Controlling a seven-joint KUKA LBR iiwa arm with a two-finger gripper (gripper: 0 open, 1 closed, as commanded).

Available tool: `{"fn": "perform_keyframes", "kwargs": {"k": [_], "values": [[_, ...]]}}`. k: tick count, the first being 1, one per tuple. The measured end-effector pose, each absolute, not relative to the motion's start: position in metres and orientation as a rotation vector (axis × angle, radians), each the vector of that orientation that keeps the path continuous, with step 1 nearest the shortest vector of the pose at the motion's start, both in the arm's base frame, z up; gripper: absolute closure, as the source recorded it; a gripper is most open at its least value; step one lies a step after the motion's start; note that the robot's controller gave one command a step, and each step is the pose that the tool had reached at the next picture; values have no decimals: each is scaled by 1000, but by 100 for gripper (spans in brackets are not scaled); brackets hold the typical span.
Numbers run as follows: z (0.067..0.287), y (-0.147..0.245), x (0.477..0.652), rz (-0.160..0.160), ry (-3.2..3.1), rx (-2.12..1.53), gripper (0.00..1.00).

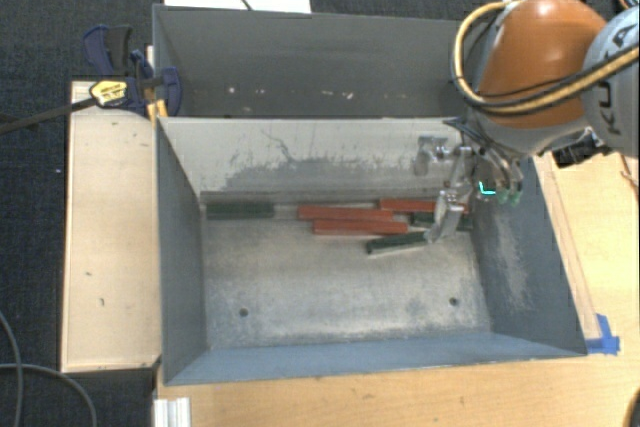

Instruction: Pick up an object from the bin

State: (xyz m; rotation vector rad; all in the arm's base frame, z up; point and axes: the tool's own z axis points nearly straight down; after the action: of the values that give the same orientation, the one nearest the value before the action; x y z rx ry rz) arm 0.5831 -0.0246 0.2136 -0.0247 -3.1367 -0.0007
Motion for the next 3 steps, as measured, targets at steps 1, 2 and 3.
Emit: {"fn": "perform_keyframes", "kwargs": {"k": [1,2,3], "values": [[67,-7,592,-1,-3141,37,0],[102,-5,574,-2,-3139,-113,0],[101,-22,578,0,-3144,-130,0]]}}
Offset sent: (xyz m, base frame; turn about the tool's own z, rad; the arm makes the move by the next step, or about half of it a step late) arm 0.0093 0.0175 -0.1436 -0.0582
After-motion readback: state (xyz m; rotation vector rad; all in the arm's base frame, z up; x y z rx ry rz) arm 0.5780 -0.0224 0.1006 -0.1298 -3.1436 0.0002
